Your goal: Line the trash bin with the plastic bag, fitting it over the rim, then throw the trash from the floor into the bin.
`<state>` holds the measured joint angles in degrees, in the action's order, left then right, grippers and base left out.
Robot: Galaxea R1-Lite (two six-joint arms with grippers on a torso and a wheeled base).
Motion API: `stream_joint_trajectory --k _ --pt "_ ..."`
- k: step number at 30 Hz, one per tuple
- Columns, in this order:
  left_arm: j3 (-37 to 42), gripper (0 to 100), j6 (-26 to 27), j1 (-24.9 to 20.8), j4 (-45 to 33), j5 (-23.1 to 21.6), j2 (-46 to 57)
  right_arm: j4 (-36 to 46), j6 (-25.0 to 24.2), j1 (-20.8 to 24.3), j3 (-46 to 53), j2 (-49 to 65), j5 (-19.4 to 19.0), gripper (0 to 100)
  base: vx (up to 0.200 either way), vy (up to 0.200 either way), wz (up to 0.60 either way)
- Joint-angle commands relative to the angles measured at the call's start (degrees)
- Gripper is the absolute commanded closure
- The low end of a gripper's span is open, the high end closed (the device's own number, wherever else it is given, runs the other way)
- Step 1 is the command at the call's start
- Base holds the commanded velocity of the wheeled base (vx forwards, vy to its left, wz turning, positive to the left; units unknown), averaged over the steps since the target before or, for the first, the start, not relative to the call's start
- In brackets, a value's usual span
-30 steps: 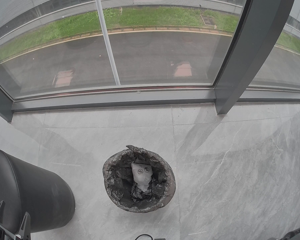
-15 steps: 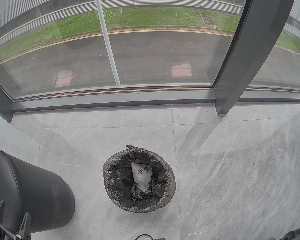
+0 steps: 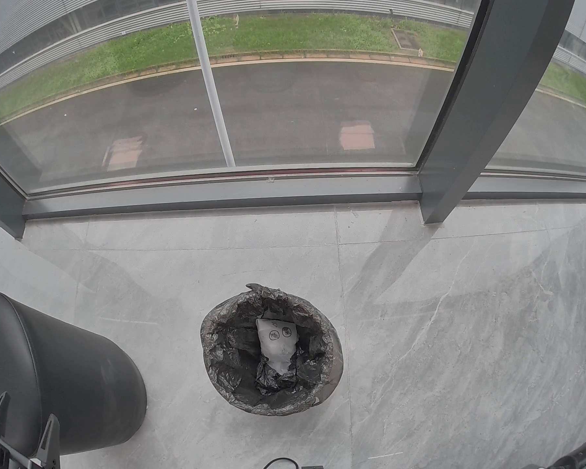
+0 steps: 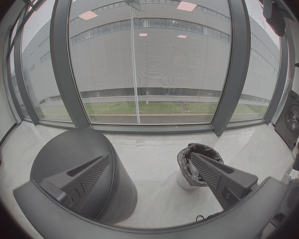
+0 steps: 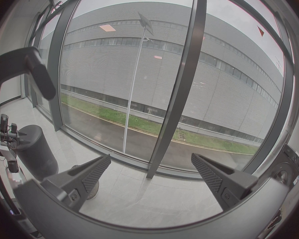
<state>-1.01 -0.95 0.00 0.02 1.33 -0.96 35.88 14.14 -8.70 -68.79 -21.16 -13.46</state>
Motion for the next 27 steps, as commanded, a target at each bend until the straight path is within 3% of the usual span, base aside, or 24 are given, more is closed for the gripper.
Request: stream_joint_trajectory --k 1,6,12,20,27 --pt "1.01 0 -0.1 0.0 -0.02 0.08 0.96 -0.19 -0.08 2.55 5.07 4.82 0.45 0 0.0 0.0 0.0" --pt "1.01 0 -0.02 0.0 0.06 0.08 0.96 -0.19 0.01 5.98 8.94 7.98 1.68 0 0.0 0.0 0.0" --pt "1.01 0 -0.02 0.0 -0.02 -0.01 0.96 -0.11 0.01 13.19 15.44 13.78 7.83 0 0.0 0.0 0.0" --pt "1.01 0 -0.1 0.0 0.06 0.08 0.96 -0.19 -1.31 13.98 20.1 15.45 10.47 0 0.0 0.0 0.0" --pt "1.01 0 -0.02 0.0 0.06 0.08 0.88 -1.86 -3.42 13.45 23.79 15.54 10.56 0 0.0 0.0 0.0"
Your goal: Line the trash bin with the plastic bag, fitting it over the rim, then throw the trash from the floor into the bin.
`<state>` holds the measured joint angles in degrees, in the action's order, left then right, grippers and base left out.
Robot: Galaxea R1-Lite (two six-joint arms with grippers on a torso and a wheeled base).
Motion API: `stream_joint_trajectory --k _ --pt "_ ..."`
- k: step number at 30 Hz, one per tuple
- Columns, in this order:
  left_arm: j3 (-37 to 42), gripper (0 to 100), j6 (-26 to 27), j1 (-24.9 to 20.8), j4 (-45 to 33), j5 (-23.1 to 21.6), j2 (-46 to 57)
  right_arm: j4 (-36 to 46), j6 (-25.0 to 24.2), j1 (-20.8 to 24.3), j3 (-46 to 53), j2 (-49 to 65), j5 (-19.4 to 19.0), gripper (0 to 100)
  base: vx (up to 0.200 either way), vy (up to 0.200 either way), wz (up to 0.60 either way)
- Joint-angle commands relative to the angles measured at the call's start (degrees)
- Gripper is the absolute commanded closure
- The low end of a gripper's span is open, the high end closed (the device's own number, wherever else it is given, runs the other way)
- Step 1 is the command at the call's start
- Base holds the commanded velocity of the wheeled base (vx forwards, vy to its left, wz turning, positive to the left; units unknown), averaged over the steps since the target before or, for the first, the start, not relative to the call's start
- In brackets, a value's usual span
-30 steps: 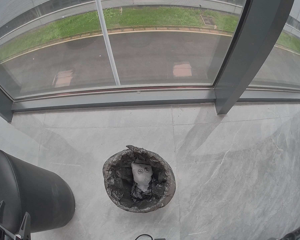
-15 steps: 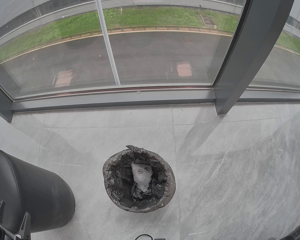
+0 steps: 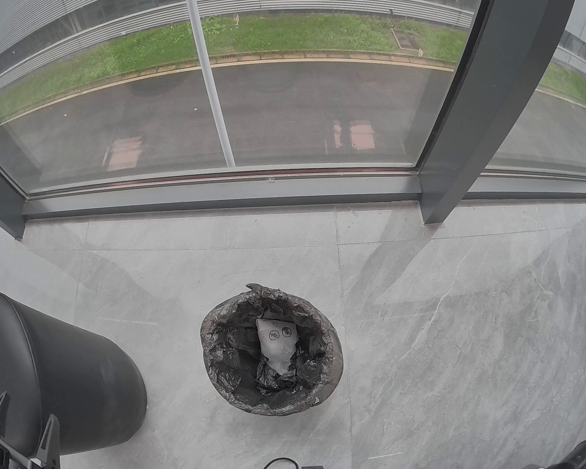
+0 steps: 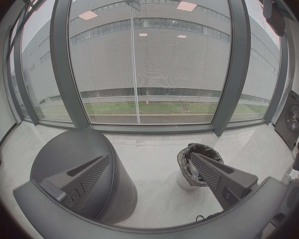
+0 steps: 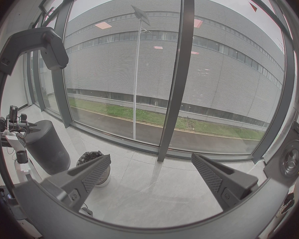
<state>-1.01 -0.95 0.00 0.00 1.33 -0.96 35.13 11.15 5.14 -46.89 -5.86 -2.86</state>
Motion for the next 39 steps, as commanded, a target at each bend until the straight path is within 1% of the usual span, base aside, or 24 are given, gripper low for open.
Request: stream_joint_trajectory --k 1,5,8,12,15,17,19,23,24,25,26,27,32,35,39 --pt "1.01 0 -0.02 0.0 0.0 0.08 0.88 -2.61 -0.61 -1.19 2.85 0.41 -0.04 0 0.0 0.0 0.0" --pt "1.01 0 -0.02 0.0 0.09 -0.01 0.88 -9.12 -0.52 -5.14 7.95 3.58 -0.21 0 0.0 0.0 0.0" --pt "1.01 0 -0.02 0.0 0.0 0.08 0.96 -11.58 -0.08 -5.58 10.23 5.69 -0.12 0 0.0 0.0 0.0" --pt "1.01 0 -0.02 0.0 0.0 -0.01 0.96 -11.67 -0.7 -5.5 11.11 5.69 -0.04 0 0.0 0.0 0.0" --pt "1.01 0 -0.02 0.0 0.0 -0.01 0.96 -12.02 -1.4 -5.5 14.01 5.69 0.05 0 0.0 0.0 0.0" --pt "1.01 0 -0.02 0.0 0.09 0.08 0.88 -14.92 -1.4 -5.5 17.0 5.78 0.23 0 0.0 0.0 0.0" --pt "1.01 0 -0.02 0.0 0.0 -0.01 0.88 -20.54 -1.49 -5.5 21.75 5.69 0.4 0 0.0 0.0 0.0" --pt "1.01 0 -0.02 0.0 0.0 -0.01 0.96 -39.79 -0.61 -5.5 36.34 5.69 0.93 0 0.0 0.0 0.0" --pt "1.01 0 -0.02 0.0 0.0 -0.01 0.96 -39.79 -0.61 -5.5 36.34 5.69 0.93 0 0.0 0.0 0.0" --pt "1.01 0 -0.02 0.0 0.09 -0.01 0.88 -47.09 0.89 -5.5 42.05 5.69 2.6 0 0.0 0.0 0.0" --pt "1.01 0 -0.02 0.0 0.0 -0.01 0.96 -51.39 2.12 -5.5 45.74 5.69 4.01 0 0.0 0.0 0.0" --pt "1.01 0 -0.02 0.0 0.0 -0.01 0.96 -52.71 2.38 -5.5 46.89 5.69 4.53 0 0.0 0.0 0.0" --pt "1.01 0 -0.02 0.0 0.0 -0.01 0.96 -51.22 1.59 -5.5 46.89 5.78 5.15 0 0.0 0.0 0.0" --pt "1.01 0 -0.02 0.0 0.0 0.08 0.96 -48.67 1.59 -5.5 46.89 5.69 5.5 0 0.0 0.0 0.0" --pt "1.01 0 -0.02 0.0 0.0 -0.01 0.96 -39.53 0.54 -5.5 46.89 5.69 5.59 0 0.0 0.0 0.0"
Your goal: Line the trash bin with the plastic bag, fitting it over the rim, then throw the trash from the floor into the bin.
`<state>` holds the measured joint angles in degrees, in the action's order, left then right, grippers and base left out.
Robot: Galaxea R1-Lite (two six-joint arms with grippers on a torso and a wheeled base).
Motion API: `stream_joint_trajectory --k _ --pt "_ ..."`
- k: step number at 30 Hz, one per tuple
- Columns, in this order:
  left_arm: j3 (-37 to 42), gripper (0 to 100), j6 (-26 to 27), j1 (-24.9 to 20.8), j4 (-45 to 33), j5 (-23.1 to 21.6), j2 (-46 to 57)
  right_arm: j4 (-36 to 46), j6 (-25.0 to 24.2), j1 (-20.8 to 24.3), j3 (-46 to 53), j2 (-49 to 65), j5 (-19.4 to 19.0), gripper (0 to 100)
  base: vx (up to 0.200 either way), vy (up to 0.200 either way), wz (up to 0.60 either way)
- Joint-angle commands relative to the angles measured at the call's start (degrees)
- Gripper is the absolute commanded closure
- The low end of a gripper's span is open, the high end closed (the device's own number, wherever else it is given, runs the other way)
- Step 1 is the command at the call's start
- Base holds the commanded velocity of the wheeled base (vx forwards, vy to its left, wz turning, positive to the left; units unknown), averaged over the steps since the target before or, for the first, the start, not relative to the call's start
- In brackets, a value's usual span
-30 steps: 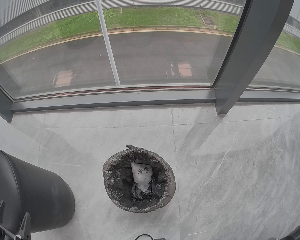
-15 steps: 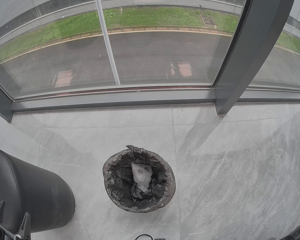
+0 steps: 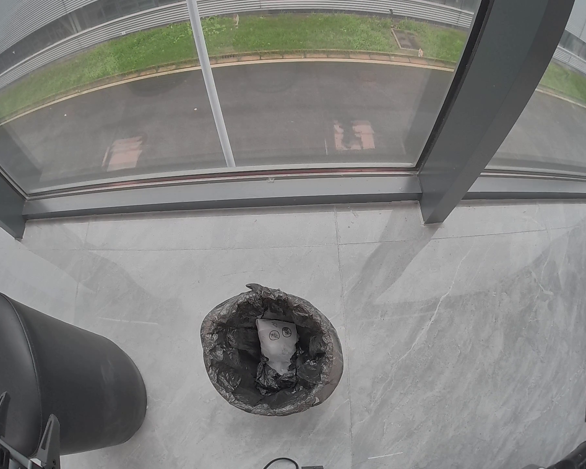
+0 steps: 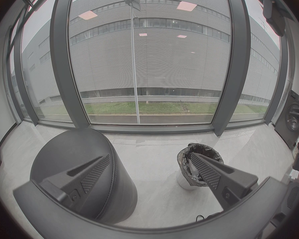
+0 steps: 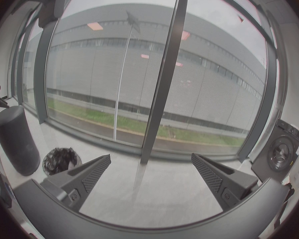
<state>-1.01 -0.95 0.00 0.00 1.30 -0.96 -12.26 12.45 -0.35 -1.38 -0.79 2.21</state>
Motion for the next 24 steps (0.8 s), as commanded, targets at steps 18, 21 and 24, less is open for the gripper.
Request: stream_joint_trajectory --k 18,21,24 --pt "1.01 0 0.16 0.0 0.0 0.01 0.88 8.04 -7.35 0.0 1.38 0.62 0.52 0 0.0 0.0 0.0" --pt "1.01 0 0.16 0.0 0.0 0.01 0.96 9.54 -9.19 0.0 1.38 0.62 -1.33 0 0.0 0.0 0.0" --pt "1.01 0 0.16 0.0 0.09 0.01 0.96 12.26 -9.55 0.09 1.29 0.62 -4.05 0 0.0 0.0 0.0"
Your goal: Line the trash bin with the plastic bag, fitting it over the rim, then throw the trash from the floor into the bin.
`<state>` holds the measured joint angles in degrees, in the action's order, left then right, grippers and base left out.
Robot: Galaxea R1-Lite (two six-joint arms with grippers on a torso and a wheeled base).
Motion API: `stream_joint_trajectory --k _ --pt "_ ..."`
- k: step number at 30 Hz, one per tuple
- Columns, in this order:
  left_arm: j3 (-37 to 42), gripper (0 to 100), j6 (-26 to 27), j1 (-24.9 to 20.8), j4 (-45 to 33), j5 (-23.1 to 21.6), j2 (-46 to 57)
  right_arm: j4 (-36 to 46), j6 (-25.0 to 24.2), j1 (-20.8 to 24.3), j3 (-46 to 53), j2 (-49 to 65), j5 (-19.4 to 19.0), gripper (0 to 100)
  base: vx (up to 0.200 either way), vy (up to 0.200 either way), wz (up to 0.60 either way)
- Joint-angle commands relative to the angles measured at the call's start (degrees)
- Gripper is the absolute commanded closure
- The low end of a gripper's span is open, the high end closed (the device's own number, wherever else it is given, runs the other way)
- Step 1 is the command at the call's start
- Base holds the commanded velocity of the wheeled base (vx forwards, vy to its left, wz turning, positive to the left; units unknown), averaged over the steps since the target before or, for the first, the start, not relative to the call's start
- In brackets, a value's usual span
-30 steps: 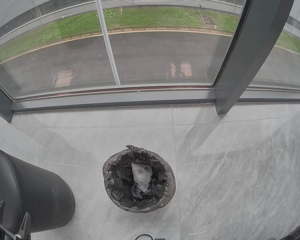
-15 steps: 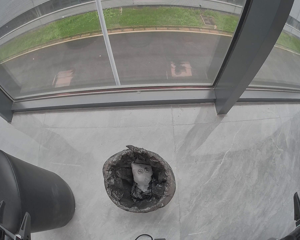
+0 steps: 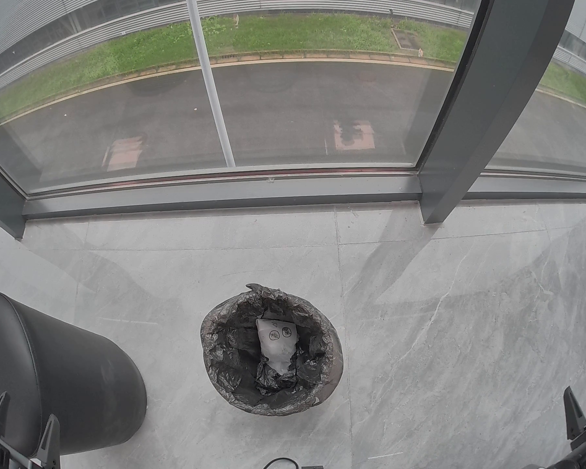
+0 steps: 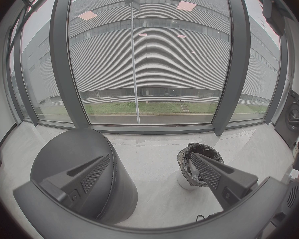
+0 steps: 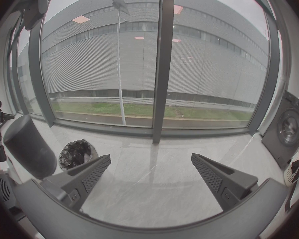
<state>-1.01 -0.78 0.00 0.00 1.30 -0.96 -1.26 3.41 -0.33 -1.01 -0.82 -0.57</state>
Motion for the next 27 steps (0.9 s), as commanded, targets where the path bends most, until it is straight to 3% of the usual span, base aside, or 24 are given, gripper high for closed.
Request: stream_joint_trajectory --k 1,27 --pt "1.01 0 -0.01 0.0 0.09 0.01 0.96 1.26 -0.69 -0.02 1.01 0.64 -1.27 0 0.0 0.0 0.0" --pt "1.01 0 -0.01 0.0 0.09 0.01 0.88 1.26 -2.1 0.07 1.01 0.64 -1.27 0 0.0 0.0 0.0"
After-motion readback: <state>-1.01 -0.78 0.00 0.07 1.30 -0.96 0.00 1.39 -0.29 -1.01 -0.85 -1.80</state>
